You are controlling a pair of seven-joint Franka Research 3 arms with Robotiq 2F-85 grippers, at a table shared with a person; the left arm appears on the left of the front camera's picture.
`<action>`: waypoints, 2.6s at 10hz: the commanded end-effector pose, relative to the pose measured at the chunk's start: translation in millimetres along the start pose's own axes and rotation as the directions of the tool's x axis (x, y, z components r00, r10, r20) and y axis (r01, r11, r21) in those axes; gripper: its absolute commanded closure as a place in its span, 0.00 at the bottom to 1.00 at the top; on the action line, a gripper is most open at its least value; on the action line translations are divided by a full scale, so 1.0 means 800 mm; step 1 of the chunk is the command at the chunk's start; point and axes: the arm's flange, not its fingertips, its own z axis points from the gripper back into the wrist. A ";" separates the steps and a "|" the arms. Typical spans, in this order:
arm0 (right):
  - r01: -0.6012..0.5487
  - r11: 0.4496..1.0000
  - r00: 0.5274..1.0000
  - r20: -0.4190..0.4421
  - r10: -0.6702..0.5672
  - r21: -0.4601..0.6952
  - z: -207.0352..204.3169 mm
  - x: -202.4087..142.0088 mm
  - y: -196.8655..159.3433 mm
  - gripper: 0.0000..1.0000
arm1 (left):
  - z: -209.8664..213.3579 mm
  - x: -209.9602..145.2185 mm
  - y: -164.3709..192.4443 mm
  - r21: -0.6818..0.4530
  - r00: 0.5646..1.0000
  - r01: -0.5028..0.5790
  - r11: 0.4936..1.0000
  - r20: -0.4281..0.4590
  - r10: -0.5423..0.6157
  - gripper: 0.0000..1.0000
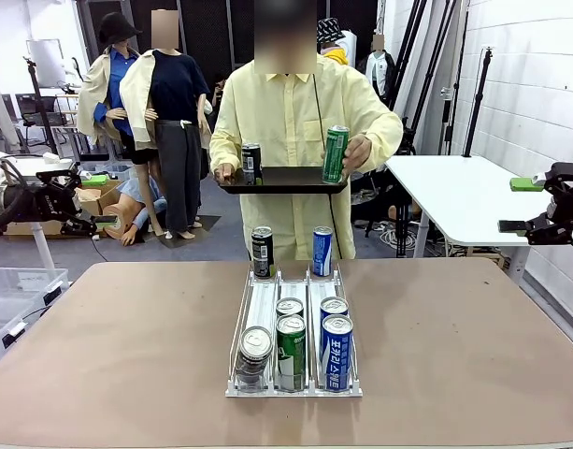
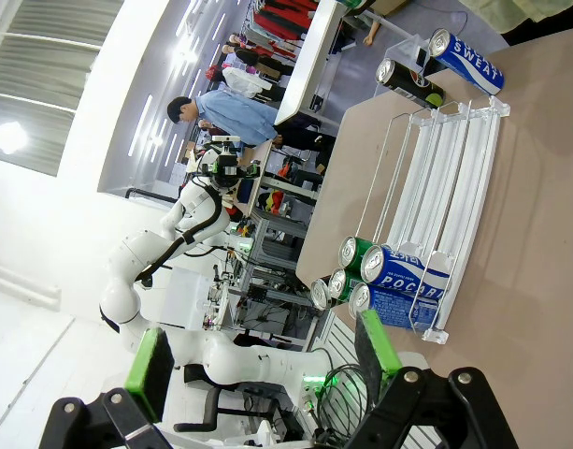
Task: Retrieve and hand over the desired beverage to the person.
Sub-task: Pick up another can of the same type that the person held from the Automatic Can Dispenser.
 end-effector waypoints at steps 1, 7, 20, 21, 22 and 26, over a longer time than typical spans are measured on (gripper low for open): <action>0.007 1.000 1.000 -0.001 -0.007 0.011 0.000 0.000 0.001 0.00 | 0.000 -0.002 -0.001 0.010 1.000 0.001 1.000 0.004 -0.001 0.00; 0.007 1.000 1.000 -0.001 -0.007 0.011 0.000 0.000 0.001 0.00 | 0.000 -0.002 -0.001 0.010 1.000 0.001 1.000 0.004 -0.001 0.00; 0.007 1.000 1.000 -0.001 -0.007 0.011 0.000 0.000 0.001 0.00 | 0.000 -0.002 -0.001 0.010 1.000 0.001 1.000 0.004 -0.001 0.00; 0.007 1.000 1.000 -0.001 -0.007 0.011 0.000 0.000 0.001 0.00 | 0.000 -0.002 -0.001 0.010 1.000 0.001 1.000 0.004 -0.001 0.00; 0.007 1.000 1.000 -0.001 -0.007 0.011 0.000 0.000 0.001 0.00 | 0.000 -0.002 -0.001 0.010 1.000 0.001 1.000 0.004 -0.001 0.00; 0.007 1.000 1.000 -0.001 -0.007 0.011 0.000 0.000 0.001 0.00 | 0.000 -0.002 -0.001 0.010 1.000 0.001 1.000 0.004 -0.001 0.00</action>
